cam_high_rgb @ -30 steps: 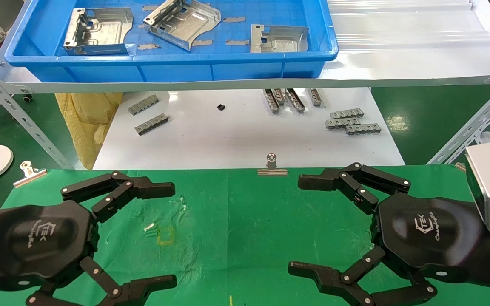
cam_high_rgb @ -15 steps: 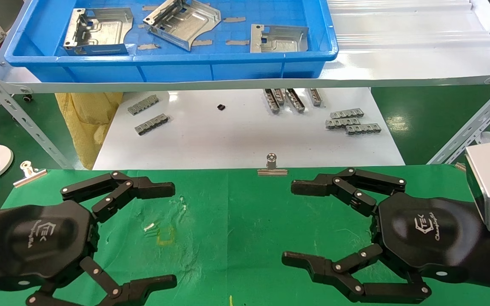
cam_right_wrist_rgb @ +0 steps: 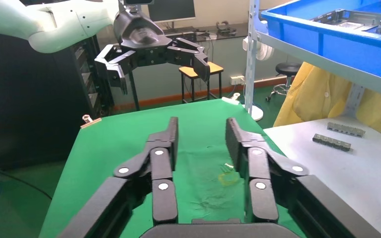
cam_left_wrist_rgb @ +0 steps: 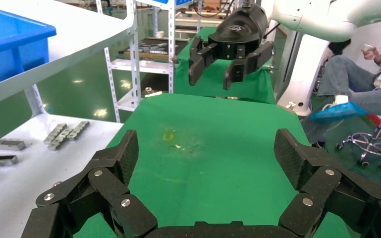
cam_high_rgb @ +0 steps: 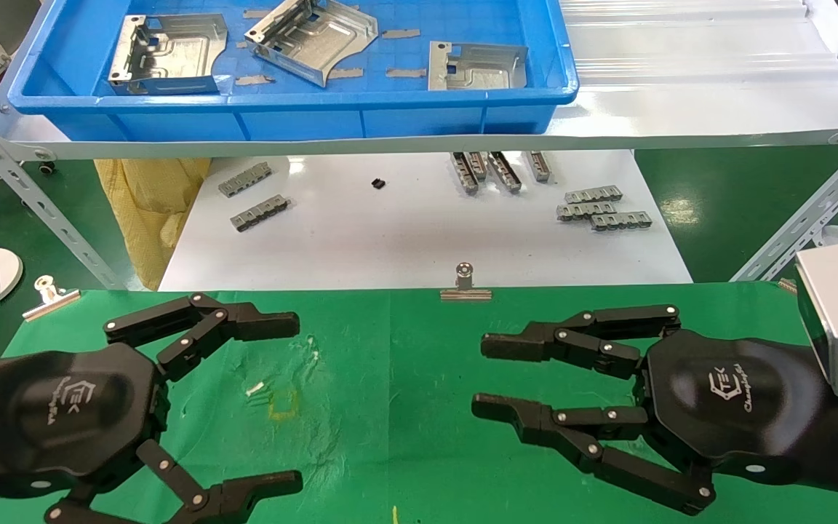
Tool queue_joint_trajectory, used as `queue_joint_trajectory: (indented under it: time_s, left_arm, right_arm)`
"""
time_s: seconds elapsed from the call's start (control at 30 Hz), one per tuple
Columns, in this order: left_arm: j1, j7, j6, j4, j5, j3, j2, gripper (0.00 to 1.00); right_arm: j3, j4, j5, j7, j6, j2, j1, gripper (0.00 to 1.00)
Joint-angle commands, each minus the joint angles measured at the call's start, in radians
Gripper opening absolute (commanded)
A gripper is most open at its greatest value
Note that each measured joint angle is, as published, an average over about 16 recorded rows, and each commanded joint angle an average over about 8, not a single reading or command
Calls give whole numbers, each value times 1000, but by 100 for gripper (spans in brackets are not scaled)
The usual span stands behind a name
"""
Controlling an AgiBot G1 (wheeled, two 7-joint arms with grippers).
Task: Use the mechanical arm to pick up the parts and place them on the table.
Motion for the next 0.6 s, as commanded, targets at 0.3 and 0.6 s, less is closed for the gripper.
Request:
queue_joint_trajectory:
  time_s: [0.3,0.6]
  left_arm:
    - [-17,-1,-8,-2,4,-2,3,100]
    - [-312,-77,-143,81,184,53,109,100]
  right_arm:
    - [0,0,0,0,0,0,0,0]
    - [0,0,0,0,0,0,0,0]
